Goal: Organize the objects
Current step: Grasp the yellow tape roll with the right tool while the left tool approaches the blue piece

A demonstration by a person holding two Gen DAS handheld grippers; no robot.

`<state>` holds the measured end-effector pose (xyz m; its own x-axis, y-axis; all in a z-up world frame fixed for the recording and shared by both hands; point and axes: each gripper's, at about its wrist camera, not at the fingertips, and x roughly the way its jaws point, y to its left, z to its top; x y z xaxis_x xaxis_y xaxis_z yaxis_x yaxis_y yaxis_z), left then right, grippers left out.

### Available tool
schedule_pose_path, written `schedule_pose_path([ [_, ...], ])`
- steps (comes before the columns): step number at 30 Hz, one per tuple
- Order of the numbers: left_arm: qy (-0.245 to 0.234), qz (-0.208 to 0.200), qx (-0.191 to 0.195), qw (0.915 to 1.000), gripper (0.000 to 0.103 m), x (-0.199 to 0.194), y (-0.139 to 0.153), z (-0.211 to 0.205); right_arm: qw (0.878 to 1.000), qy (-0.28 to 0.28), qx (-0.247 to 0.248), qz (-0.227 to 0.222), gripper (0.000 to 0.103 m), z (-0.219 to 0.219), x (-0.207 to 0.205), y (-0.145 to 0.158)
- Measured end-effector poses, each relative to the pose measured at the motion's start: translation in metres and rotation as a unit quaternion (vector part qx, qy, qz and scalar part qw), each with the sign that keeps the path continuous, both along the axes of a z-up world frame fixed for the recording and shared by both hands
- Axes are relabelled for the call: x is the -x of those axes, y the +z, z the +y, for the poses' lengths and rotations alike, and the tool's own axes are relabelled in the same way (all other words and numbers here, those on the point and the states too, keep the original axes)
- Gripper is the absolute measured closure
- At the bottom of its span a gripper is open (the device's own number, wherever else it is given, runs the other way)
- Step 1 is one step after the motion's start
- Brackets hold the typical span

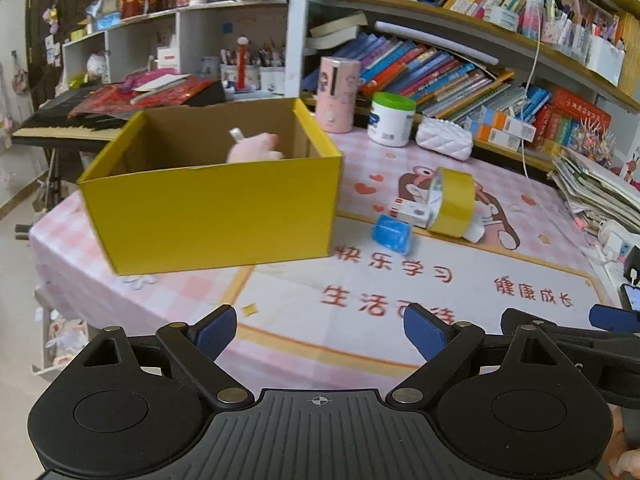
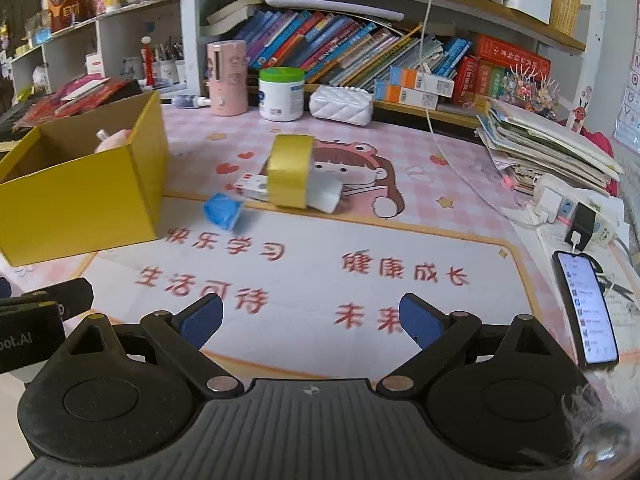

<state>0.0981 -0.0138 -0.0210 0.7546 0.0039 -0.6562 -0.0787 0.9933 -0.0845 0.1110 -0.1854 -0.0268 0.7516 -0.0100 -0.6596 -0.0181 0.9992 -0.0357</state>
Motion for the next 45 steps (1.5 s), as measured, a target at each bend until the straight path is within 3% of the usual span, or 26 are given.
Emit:
schedule_pose_path([
  [11, 0.004, 0.007, 0.008, 0.9999, 0.01, -0.05, -0.007, -0.038, 1.0, 0.005, -0.001, 0.009, 0.008, -0.041, -0.06, -0.004],
  [17, 0.018, 0.015, 0.004, 0.9997, 0.01, -0.069, -0.009, -0.049, 0.999, 0.037, -0.025, -0.004, 0.008, -0.052, -0.092, -0.002],
  [32, 0.082, 0.037, -0.025, 0.9956, 0.01, -0.086, -0.012, -0.04, 0.992, 0.119, -0.039, 0.0, 0.018, -0.016, -0.185, -0.02],
  [41, 0.094, 0.045, -0.036, 0.9939, 0.01, -0.088, -0.012, -0.039, 0.99, 0.137, -0.022, 0.001, 0.032, 0.006, -0.215, -0.032],
  [43, 0.089, 0.045, -0.037, 0.9944, 0.01, -0.091, -0.012, -0.042, 0.99, 0.141, -0.015, 0.004, 0.051, 0.006, -0.221, -0.033],
  [45, 0.079, 0.045, -0.036, 0.9952, 0.01, -0.094, -0.012, -0.046, 0.988, 0.151, -0.021, 0.009, 0.058, 0.001, -0.224, -0.033],
])
